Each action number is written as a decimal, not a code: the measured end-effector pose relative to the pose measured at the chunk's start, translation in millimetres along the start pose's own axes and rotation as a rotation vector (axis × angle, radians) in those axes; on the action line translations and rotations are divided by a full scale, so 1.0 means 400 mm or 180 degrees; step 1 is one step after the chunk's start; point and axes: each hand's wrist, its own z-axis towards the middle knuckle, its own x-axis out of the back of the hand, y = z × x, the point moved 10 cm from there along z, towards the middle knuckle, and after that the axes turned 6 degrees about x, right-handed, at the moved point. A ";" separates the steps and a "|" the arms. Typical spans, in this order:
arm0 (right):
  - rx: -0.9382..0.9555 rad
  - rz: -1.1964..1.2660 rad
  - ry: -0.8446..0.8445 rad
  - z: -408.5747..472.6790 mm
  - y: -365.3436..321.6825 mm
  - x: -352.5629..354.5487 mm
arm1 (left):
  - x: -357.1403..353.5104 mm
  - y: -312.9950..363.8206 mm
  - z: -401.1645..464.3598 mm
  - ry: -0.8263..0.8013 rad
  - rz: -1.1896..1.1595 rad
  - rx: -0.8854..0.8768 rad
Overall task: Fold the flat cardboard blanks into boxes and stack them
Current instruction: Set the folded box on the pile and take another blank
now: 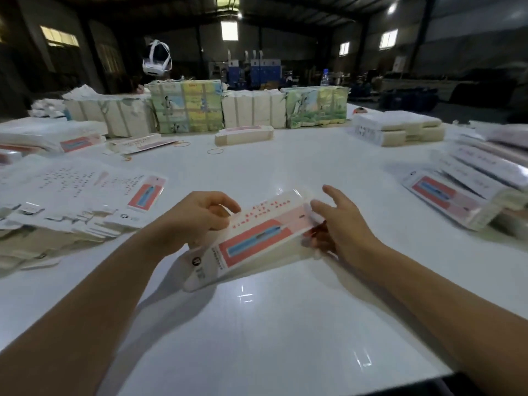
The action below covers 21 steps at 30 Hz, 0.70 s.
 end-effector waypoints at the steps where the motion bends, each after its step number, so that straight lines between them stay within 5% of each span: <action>1: -0.0005 -0.0027 0.0032 -0.003 0.000 0.006 | -0.022 -0.002 -0.006 -0.0003 0.0084 0.0038; 6: 0.0288 -0.0199 0.0119 -0.013 -0.018 0.022 | -0.074 0.029 -0.024 0.0366 0.0808 -0.0221; 12: 0.0668 -0.0279 0.0170 -0.011 -0.048 0.016 | -0.150 0.128 0.007 0.0725 0.2652 -0.0521; 21: 0.1082 -0.1055 -0.0045 -0.025 -0.064 -0.013 | -0.137 0.160 -0.042 0.2280 0.2373 -0.0939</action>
